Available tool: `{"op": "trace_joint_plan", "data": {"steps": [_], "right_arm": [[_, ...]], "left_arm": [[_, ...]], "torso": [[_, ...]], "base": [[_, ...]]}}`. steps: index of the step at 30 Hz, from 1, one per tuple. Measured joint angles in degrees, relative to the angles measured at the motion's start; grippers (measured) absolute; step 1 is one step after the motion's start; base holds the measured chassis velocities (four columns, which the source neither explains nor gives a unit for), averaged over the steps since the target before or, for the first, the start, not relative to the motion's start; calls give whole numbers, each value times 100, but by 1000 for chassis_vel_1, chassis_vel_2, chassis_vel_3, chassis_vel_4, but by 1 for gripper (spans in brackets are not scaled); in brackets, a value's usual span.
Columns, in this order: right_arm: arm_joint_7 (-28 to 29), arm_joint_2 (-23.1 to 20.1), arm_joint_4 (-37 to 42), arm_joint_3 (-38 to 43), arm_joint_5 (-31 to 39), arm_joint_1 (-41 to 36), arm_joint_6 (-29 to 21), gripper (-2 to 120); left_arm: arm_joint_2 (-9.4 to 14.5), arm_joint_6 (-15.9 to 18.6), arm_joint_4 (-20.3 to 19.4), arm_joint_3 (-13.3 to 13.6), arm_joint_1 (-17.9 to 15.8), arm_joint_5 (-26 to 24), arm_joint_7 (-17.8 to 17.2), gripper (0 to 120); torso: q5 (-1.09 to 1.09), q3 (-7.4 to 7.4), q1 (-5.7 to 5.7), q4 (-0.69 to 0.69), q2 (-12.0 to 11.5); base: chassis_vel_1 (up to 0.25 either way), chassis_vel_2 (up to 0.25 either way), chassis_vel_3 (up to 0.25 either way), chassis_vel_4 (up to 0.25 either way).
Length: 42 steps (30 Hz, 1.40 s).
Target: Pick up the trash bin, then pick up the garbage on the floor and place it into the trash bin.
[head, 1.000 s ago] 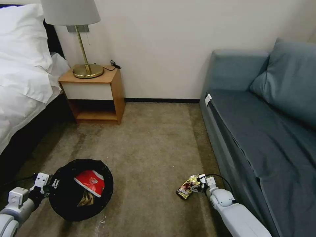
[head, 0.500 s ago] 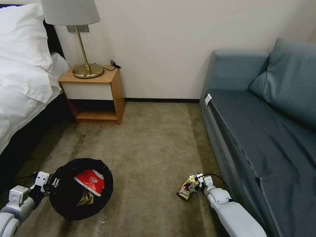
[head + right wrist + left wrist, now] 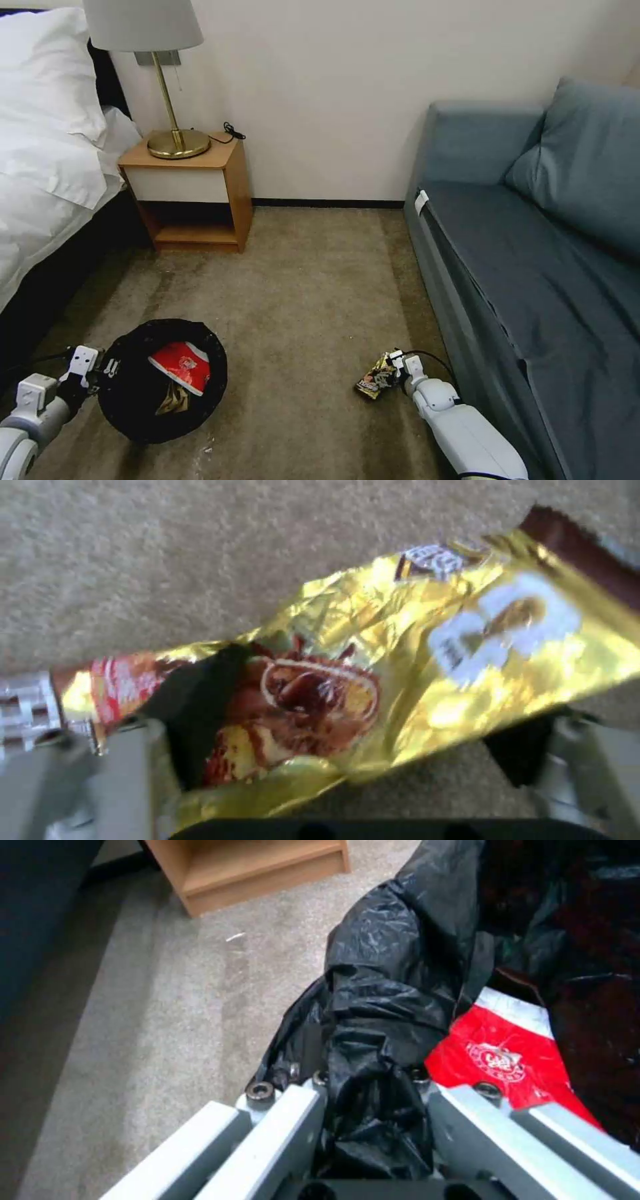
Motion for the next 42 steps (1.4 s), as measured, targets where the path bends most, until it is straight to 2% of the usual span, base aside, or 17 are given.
{"op": "trace_joint_plan", "data": {"steps": [3,4,6,8,9,10,12,14,15,17,18,19,21,29,33,39,42], "right_arm": [[-20,2,-11,-1,-1,4,8,70],[-48,13,-34,0,-7,7,23,63],[-59,19,-44,1,-17,7,32,60],[-81,31,-64,3,-37,8,49,47],[-81,31,-64,3,-37,8,49,47],[-88,32,-85,10,-49,12,60,41],[-89,32,-91,11,-53,14,62,39],[-105,29,-109,15,-60,21,70,25],[-105,29,-109,15,-60,21,70,25],[-98,9,-119,16,-66,31,69,17],[-97,3,-124,16,-68,35,69,12],[-97,3,-124,16,-68,35,69,12],[-88,-2,-121,14,-70,41,62,1],[-56,-78,105,-35,-52,4,-15,0],[-16,-208,465,-100,34,-59,-92,0],[87,-451,1068,-236,222,-200,-264,0],[173,-822,1791,-378,517,-304,-396,0]], "left_arm": [[-2,-1,14,5,-10,0,-2,1],[-4,0,24,26,-27,0,-2,1],[-5,-1,26,35,-34,0,-2,1],[-6,-1,33,56,-49,0,-5,1],[-6,-1,33,56,-49,0,-5,1],[-2,-1,45,60,-59,0,-8,1],[0,-1,48,61,-60,0,-8,1],[6,-1,61,61,-66,-5,-11,1],[6,-1,61,61,-66,-5,-11,1],[5,-1,62,61,-69,-6,-15,1],[0,-1,70,65,-74,-7,-14,1],[0,-1,70,65,-74,-7,-14,1],[-3,-1,72,70,-87,-7,-18,1],[1,5,16,85,-110,-28,-27,1],[-3,8,-7,85,-105,-30,-29,1],[-9,8,-57,89,-104,-30,-29,1],[-17,7,-80,114,-120,-30,-29,1]], "torso": [[0,0,0,-1,0],[-1,-1,0,0,1],[0,-1,0,0,1],[1,0,0,1,1],[1,0,0,1,1],[0,-1,0,2,1],[0,0,0,2,0],[2,1,0,1,1],[2,1,0,1,1],[-2,1,0,0,1],[-7,1,0,-6,0],[-7,1,0,-6,0],[-2,1,1,-5,0],[-3,2,2,-5,-2],[-3,2,2,-2,-1],[-1,1,2,-2,-1],[-2,1,1,-2,-1]], "base": [[0,0,0,0],[0,0,0,0],[0,0,0,0],[0,0,0,0],[0,0,0,0],[0,0,0,0],[0,0,0,0],[0,0,0,0],[0,0,0,0],[0,0,0,0],[0,0,0,0],[0,0,0,0],[0,0,0,0],[0,0,0,0],[0,0,0,0],[0,0,0,0],[0,0,0,0]]}}
